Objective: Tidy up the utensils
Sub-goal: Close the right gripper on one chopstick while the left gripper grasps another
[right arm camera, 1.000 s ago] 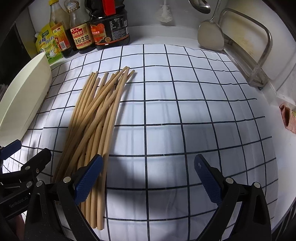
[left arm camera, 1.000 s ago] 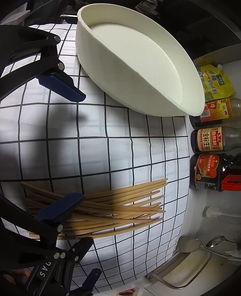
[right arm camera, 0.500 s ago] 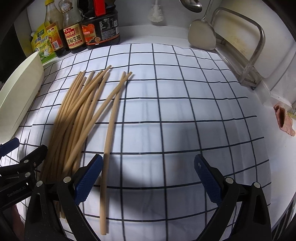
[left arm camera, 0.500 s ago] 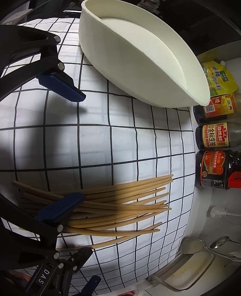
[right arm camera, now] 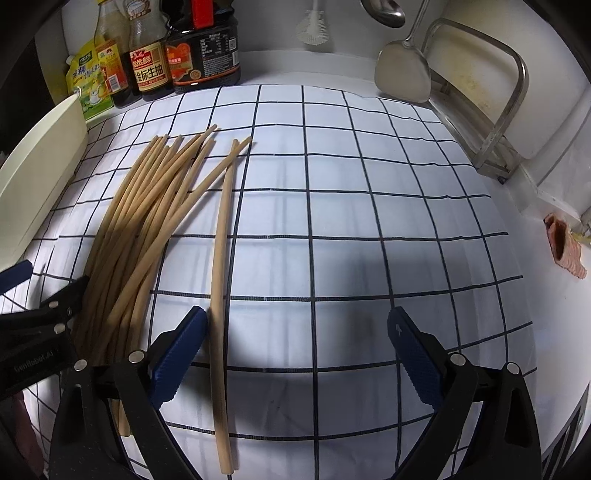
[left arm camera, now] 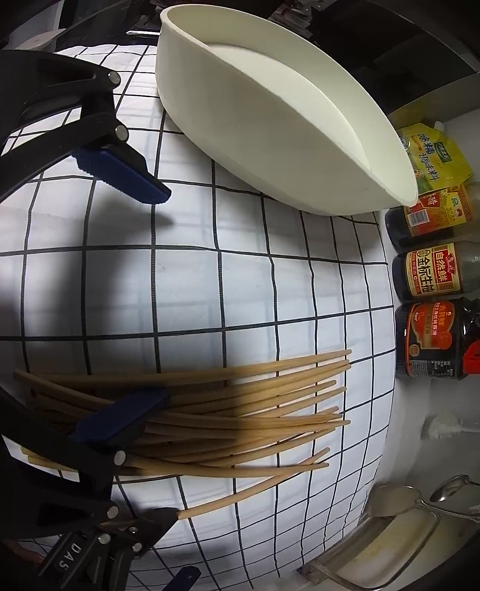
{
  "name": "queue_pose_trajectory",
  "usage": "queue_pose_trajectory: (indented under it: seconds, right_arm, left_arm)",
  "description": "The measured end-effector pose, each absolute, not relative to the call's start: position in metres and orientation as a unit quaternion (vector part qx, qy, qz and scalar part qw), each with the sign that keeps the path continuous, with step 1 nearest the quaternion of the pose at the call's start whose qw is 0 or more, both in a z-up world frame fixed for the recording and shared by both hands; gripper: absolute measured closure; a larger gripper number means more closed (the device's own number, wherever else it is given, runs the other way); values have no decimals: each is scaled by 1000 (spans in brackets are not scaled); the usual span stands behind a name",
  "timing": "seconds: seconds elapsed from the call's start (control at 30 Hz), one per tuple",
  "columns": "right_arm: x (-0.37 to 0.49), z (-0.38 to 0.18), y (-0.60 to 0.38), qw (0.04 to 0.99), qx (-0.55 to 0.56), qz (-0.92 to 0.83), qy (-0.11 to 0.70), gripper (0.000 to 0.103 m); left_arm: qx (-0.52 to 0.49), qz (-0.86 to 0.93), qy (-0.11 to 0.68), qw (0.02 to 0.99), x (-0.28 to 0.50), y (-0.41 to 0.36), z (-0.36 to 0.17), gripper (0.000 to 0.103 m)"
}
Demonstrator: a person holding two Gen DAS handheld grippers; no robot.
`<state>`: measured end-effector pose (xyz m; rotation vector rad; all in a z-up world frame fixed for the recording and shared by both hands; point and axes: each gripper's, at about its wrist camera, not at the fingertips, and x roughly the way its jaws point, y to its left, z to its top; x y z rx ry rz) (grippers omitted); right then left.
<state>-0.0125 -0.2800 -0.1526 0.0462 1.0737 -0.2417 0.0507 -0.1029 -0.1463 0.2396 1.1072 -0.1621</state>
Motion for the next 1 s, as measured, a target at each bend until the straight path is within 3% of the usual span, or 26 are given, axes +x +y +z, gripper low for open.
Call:
queue_pose_trajectory:
  seconds: [0.07,0.13,0.23,0.33,0.4,0.43,0.47,0.5,0.57,1.0]
  right_arm:
    - [-12,-153,-278,856,16,-114,504,10]
    - [-13,-152,-275,859,9,-107,500,16]
    - [-14,-151,-272,864,9,-90,495,30]
    - [-13,-150,-266,866,11,-66,495,50]
    - [-11,-149,-263,864,17,-54,500,62]
    - [-10,-149,-260,864,12,-49,501,66]
    - [-9,-148,-258,864,9,-43,502,76]
    - [-8,-147,-255,863,4,-40,503,88]
    - [-6,-147,-251,862,-3,-42,505,97]
    - [-5,-133,-279,863,49,-71,499,97]
  left_arm:
    - [115,-75,523,841,52,-104,-145,6]
    - [112,-78,522,842,53,-105,-144,12]
    - [109,-94,517,844,51,-111,-140,33]
    - [114,-116,517,841,47,-122,-138,58]
    - [113,-128,519,837,45,-127,-137,81]
    - [116,-131,520,836,44,-129,-136,86]
    - [115,-135,522,834,44,-130,-136,95]
    - [117,-136,523,833,44,-132,-137,95]
    - [117,-139,525,832,44,-132,-137,96]
    - [83,-153,534,827,54,-118,-125,96]
